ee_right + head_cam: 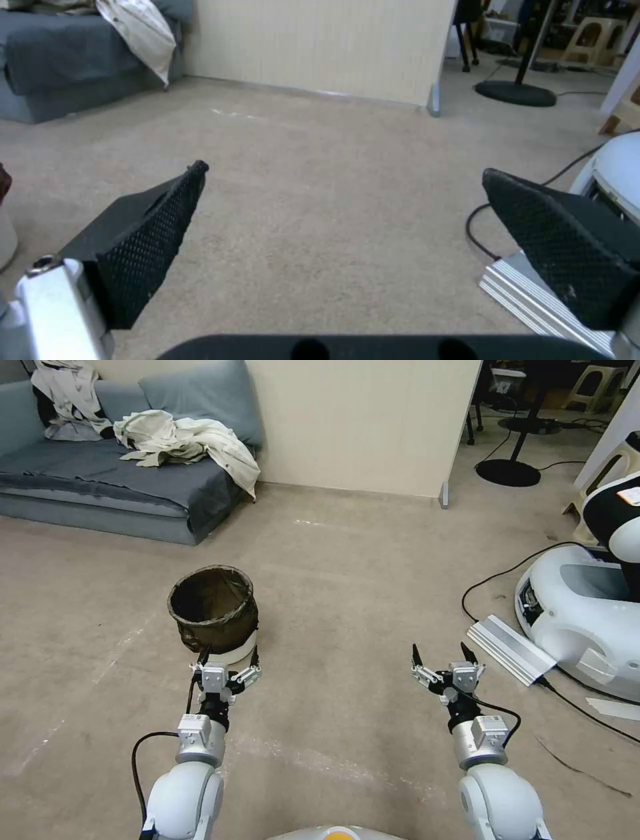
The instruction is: Pick up the trash can from the floor.
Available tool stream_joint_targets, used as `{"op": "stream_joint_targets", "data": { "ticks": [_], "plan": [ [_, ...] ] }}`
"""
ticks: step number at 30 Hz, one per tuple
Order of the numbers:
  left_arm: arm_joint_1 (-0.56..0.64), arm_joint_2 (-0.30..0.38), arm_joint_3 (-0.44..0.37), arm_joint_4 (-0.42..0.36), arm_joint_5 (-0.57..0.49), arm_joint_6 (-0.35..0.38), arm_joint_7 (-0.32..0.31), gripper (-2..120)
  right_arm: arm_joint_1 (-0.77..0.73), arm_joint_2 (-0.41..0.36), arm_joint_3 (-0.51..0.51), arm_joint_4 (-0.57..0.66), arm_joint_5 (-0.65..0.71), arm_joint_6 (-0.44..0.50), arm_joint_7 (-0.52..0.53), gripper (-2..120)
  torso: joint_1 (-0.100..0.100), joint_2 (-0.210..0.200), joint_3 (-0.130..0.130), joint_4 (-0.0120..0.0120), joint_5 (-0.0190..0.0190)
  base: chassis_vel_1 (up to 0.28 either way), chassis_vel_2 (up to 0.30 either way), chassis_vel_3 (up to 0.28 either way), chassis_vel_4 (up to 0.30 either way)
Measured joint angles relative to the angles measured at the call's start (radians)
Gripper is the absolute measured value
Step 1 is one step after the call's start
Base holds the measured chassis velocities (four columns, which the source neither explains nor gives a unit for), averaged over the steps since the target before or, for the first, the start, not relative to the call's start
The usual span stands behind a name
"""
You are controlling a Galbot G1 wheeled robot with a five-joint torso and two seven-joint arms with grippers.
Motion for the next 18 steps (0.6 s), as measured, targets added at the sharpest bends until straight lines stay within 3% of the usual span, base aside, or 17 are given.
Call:
{"op": "stream_joint_targets", "data": {
  "ticks": [18],
  "plan": [
    [0.0, 0.0, 0.0, 0.0, 0.0, 0.0, 0.0, 100, 0.0, 0.0, 0.0, 0.0, 0.0, 0.0, 0.0, 100, 0.0, 0.0, 0.0, 0.0, 0.0, 0.0, 0.0, 0.0, 0.0]
  ]
}}
